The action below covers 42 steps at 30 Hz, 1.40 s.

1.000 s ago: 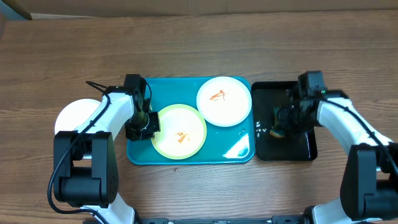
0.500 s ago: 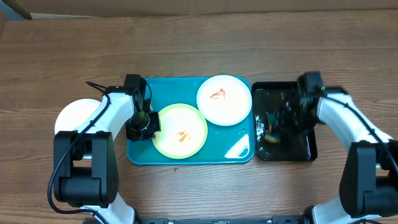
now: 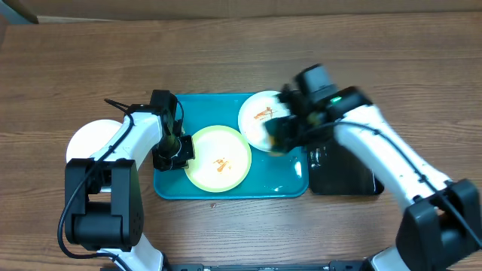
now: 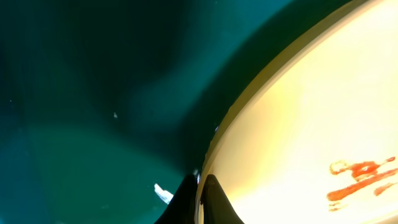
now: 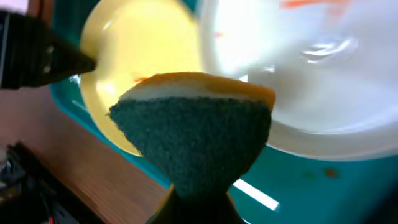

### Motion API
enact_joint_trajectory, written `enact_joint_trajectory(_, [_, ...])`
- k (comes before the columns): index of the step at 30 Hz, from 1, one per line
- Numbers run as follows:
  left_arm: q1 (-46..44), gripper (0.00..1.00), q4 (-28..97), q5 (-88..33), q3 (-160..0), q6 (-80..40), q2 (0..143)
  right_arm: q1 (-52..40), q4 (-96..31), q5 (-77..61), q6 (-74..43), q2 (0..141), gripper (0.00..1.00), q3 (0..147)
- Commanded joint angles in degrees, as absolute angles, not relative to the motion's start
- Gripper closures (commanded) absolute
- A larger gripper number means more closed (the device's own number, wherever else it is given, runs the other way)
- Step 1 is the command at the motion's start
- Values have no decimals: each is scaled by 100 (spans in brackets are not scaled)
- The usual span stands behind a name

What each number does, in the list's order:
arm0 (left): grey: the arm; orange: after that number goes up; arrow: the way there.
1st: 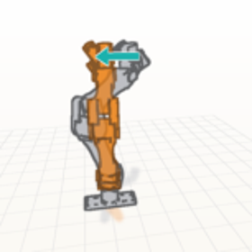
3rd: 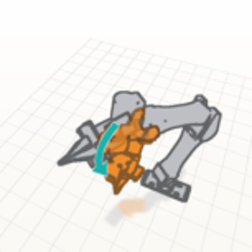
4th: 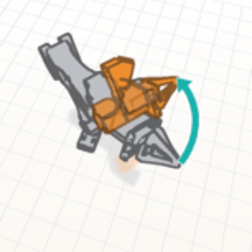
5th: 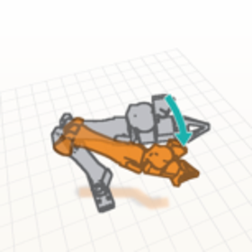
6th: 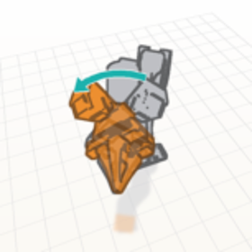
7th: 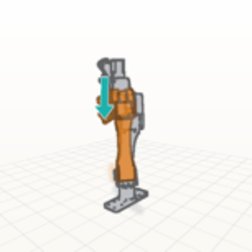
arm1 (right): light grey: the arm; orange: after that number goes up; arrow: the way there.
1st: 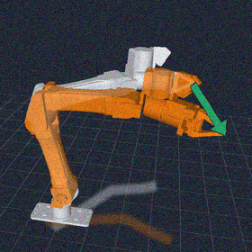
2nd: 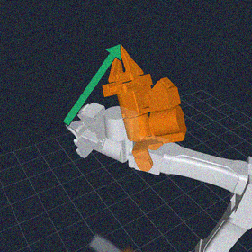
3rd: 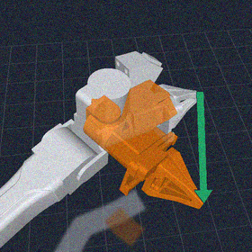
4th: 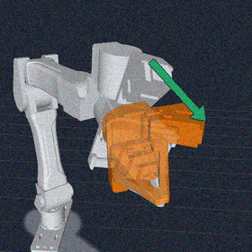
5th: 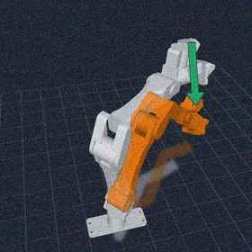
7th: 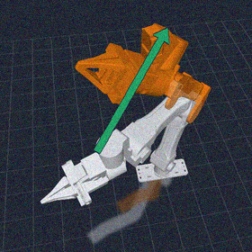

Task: Clean dirty plates on tray and stack at the side
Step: 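Lift the sponge from the black tray with right gripper toward the plate, then scrub the yellow-green plate with the sponge in the right gripper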

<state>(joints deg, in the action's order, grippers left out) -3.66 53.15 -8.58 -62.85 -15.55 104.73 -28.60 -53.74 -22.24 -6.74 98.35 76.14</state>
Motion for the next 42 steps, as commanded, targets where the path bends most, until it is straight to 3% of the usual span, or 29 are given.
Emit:
enact_joint_trajectory(1, [-395,96,5308,-908,-6187,-1695,10471,-3481,-5146,-1850,-985,10127,96,7695])
enact_joint_trajectory(5, [-460,96,5284,-906,-6187,-1695,10471,-4150,-4536,-1737,-1251,10606,96,7695])
enact_joint_trajectory(17, [-607,96,5221,-906,-6187,-1697,10471,-4696,-3433,-1135,-1238,11148,96,7695])
enact_joint_trajectory(30, [-607,96,5216,-904,-6184,-1695,10471,-4960,-3391,-1153,-1179,11598,96,7695])
enact_joint_trajectory(37, [-607,96,5223,-904,-6184,-1697,10471,-4746,-3850,849,-1334,11596,96,7697])
enact_joint_trajectory(42, [-607,96,5223,-906,-6184,-1697,10471,-4567,-3728,906,-1334,11596,96,7701])
